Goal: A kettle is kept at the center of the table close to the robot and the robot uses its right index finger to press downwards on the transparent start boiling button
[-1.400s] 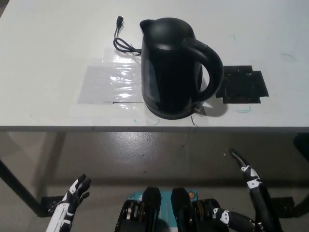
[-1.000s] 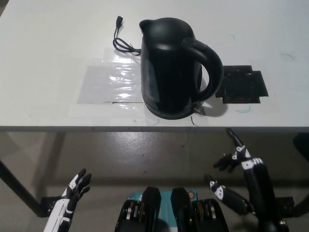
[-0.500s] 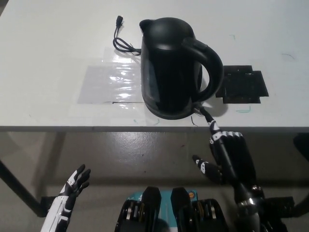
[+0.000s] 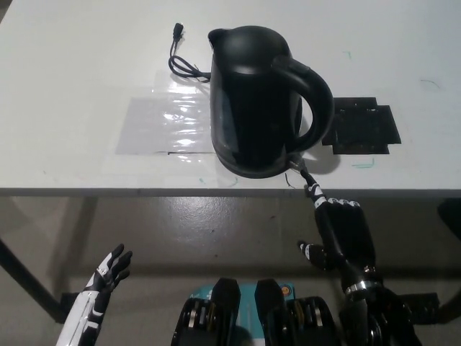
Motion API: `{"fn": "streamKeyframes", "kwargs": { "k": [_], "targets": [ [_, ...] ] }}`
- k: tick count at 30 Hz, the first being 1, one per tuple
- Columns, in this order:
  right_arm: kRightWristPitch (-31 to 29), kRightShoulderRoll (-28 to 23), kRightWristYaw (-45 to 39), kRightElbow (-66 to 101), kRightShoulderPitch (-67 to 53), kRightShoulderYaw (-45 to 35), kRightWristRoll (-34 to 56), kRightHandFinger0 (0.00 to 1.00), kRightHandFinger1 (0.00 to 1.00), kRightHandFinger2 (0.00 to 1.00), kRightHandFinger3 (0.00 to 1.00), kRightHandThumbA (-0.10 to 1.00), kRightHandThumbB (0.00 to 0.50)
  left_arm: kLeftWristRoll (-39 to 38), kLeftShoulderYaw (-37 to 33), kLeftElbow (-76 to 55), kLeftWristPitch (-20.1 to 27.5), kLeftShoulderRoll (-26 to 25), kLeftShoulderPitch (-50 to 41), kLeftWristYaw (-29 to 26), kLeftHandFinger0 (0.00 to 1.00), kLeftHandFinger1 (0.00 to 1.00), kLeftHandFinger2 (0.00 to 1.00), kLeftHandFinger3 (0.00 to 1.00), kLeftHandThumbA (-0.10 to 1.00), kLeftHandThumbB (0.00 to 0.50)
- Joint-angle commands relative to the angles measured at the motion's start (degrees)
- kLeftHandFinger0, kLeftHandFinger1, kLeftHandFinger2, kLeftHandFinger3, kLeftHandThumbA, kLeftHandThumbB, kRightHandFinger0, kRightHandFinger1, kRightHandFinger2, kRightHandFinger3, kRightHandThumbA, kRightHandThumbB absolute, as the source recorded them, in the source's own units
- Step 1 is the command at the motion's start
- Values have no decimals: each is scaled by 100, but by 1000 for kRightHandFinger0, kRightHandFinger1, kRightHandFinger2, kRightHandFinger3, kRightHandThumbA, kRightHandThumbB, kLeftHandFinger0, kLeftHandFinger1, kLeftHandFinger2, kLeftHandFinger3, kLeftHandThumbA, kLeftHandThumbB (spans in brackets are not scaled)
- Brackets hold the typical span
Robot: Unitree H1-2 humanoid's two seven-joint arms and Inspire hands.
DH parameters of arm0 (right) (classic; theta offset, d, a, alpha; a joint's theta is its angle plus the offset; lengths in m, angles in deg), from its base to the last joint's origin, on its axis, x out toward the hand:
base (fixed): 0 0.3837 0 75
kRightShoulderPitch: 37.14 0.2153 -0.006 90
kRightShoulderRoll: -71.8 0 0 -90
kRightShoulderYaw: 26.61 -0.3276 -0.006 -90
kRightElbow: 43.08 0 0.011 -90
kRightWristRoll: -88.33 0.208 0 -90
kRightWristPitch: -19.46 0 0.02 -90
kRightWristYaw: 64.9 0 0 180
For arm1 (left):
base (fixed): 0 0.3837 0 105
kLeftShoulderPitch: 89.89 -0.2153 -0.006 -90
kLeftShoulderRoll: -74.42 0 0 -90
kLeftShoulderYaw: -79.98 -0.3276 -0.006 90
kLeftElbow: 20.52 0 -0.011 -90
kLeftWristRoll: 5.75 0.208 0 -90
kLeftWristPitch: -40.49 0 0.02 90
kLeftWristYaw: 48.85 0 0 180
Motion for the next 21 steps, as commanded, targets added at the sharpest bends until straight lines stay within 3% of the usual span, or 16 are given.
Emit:
{"fn": "streamKeyframes", "kwargs": {
  "k": [1,21],
  "targets": [
    [258,-38,37,-13,280,70,-101,0,0,0,1000,947,278,-72,19,-139,236,-84,6,100,1000,1000,1000,1000,1000,256],
    [443,-57,35,-194,590,217,53,0,0,0,1000,949,265,-29,1,-162,194,-69,29,90,1000,1000,1000,1000,1000,270]
  ]
}}
